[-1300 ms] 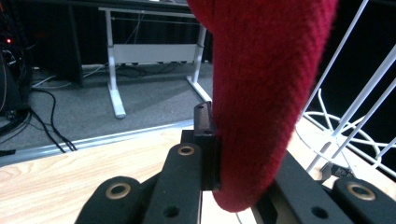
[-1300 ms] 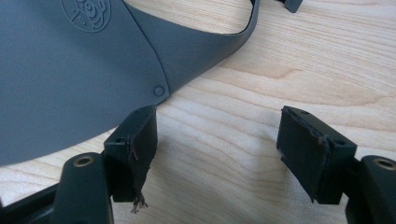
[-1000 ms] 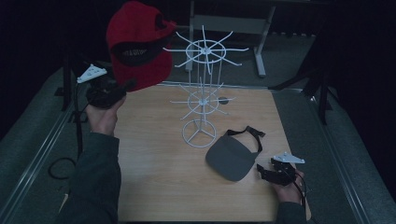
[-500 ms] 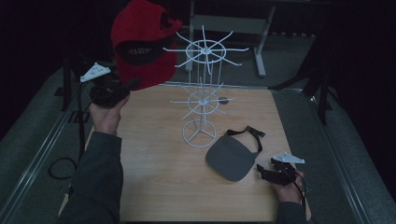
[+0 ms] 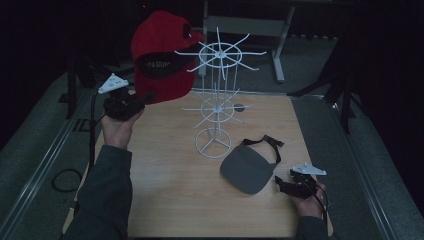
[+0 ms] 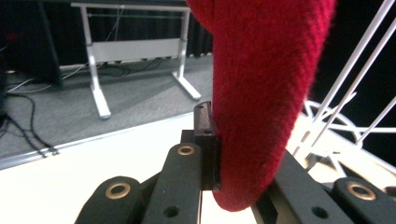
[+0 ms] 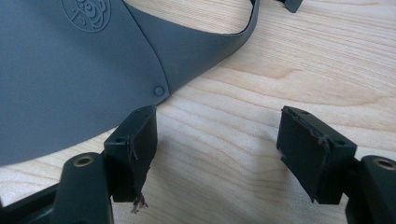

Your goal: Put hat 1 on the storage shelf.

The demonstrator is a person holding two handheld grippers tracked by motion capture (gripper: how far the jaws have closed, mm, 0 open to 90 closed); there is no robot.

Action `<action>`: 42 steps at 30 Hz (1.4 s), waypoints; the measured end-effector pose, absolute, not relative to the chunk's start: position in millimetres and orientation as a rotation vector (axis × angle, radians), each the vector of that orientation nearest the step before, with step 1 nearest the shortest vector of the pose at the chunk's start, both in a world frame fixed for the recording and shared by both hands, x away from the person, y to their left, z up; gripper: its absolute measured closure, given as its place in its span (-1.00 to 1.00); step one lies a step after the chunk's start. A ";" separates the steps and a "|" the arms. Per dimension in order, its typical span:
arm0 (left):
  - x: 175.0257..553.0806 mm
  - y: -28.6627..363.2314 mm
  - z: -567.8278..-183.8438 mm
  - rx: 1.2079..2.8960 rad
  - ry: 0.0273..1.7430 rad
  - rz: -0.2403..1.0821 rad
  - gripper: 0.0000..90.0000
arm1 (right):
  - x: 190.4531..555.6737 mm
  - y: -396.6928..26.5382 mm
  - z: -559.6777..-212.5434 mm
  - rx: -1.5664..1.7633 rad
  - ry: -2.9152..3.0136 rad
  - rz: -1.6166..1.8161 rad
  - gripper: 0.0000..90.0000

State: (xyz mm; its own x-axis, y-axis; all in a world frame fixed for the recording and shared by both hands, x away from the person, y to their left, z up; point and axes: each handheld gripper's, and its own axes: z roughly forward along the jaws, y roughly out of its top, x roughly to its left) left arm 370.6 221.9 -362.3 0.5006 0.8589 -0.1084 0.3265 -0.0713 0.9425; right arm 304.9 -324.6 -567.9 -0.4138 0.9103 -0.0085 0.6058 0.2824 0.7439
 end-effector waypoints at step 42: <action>360.9 226.0 -430.9 1.829 1.087 0.705 0.68 | 304.8 -324.6 -567.9 1.361 2.123 0.939 -0.36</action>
